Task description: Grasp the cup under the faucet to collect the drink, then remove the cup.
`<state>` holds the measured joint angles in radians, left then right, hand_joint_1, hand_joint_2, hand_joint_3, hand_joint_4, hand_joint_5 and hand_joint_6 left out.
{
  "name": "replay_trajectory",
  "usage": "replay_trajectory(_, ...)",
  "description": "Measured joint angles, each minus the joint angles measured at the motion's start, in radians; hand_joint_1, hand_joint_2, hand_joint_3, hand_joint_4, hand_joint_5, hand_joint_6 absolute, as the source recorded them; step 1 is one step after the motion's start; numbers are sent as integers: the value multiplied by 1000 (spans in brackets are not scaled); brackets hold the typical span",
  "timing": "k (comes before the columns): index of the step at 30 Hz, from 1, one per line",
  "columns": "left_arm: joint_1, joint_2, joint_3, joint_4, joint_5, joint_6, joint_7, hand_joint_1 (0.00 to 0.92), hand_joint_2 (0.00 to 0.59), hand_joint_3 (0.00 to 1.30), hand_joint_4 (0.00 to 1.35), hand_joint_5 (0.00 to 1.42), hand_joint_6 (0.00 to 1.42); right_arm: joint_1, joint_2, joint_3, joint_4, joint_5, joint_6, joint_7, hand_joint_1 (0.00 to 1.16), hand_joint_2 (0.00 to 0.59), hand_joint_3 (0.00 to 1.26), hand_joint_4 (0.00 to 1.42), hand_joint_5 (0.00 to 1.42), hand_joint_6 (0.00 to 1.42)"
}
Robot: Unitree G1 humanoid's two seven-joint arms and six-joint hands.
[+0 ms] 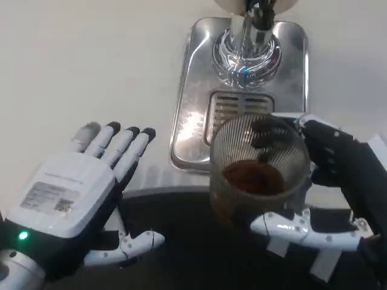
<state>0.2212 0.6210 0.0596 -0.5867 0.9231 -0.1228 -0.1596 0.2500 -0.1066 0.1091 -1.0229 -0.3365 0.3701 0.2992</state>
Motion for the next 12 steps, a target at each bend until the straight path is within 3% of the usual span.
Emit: replay_trajectory(12,35,-7,9,-13,-32,-49,0,19,168,0,0,0,0,119,40,-35,0,15,-110,40,1162,420,652,676,801,1020)
